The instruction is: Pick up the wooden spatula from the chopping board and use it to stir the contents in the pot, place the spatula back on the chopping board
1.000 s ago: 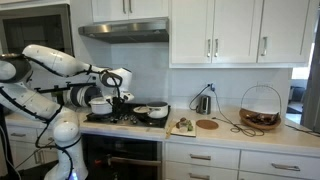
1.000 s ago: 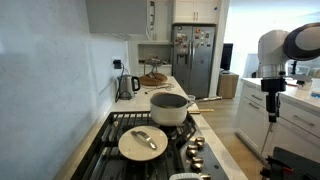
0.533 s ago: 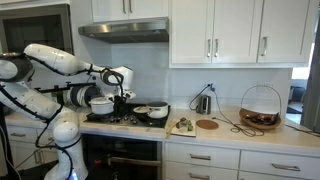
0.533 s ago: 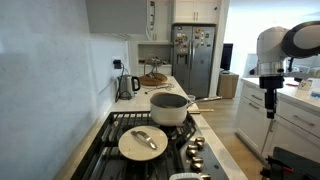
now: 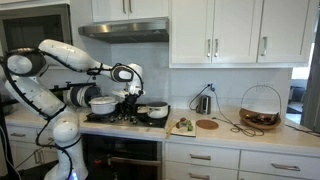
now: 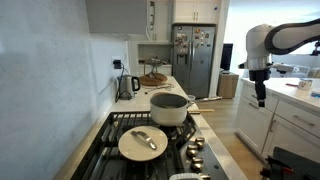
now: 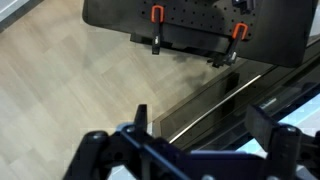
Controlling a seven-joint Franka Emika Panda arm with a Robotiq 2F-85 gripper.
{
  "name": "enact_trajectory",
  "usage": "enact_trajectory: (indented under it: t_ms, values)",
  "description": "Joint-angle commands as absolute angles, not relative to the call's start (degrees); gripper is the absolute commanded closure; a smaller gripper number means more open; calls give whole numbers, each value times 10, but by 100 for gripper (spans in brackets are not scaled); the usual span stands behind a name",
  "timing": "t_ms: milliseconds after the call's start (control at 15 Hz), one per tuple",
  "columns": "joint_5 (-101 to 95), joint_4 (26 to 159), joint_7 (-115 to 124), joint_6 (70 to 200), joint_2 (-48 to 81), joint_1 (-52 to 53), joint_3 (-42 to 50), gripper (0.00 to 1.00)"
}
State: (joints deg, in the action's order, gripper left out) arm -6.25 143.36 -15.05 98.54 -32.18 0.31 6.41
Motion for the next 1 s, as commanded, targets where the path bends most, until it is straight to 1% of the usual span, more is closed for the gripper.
enact_trajectory:
  t_ms: [0,200,600,933]
  values:
    - [-104,1381,-232,1020,-245,7,77,0]
    - [-115,1353,-293,1075,-199,13,81,0]
    - [-75,1315,-375,1166,-110,7,87,0]
    - [-32,1283,-432,1209,-41,-10,90,0]
